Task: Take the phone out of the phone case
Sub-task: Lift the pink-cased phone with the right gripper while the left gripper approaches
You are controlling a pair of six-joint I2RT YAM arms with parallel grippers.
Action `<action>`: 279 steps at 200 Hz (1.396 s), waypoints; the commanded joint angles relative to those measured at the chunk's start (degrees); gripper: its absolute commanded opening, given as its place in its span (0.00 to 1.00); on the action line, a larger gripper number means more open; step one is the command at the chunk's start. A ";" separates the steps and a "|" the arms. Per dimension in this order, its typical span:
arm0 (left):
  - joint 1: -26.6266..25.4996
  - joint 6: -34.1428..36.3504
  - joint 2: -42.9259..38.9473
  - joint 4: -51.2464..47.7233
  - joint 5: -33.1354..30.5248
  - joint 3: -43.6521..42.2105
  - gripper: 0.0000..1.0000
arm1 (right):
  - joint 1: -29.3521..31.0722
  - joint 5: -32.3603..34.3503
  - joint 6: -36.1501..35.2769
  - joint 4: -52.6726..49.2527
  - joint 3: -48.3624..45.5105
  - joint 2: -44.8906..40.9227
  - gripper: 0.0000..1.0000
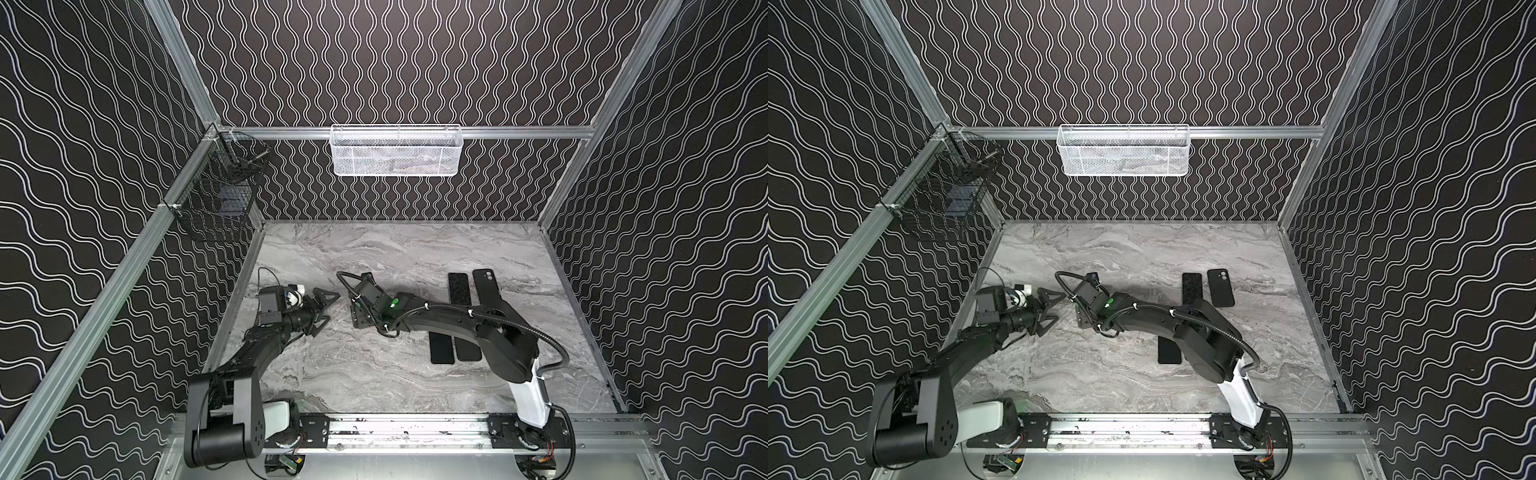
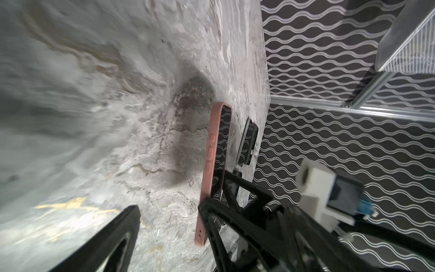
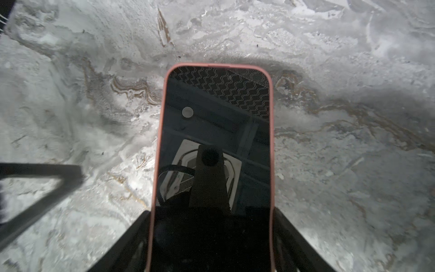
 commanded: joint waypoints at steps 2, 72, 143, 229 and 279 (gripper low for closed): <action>-2.50 -3.30 1.99 10.00 -1.26 0.02 0.97 | -0.11 -2.64 -0.96 3.71 -1.51 -2.36 0.65; -8.05 -4.97 6.20 16.06 -4.10 0.90 0.75 | -0.19 -6.27 -0.71 5.38 -5.29 -6.15 0.65; -9.75 -5.34 7.87 18.12 -5.84 0.40 0.55 | -0.12 -8.39 -0.12 6.47 -6.83 -7.36 0.65; -10.68 -6.37 10.21 20.93 -6.58 -0.02 0.27 | -0.09 -9.79 0.50 7.32 -6.87 -6.64 0.65; -10.84 -6.59 11.40 21.91 -6.74 -0.04 0.15 | -0.07 -10.59 0.85 7.71 -6.88 -5.83 0.65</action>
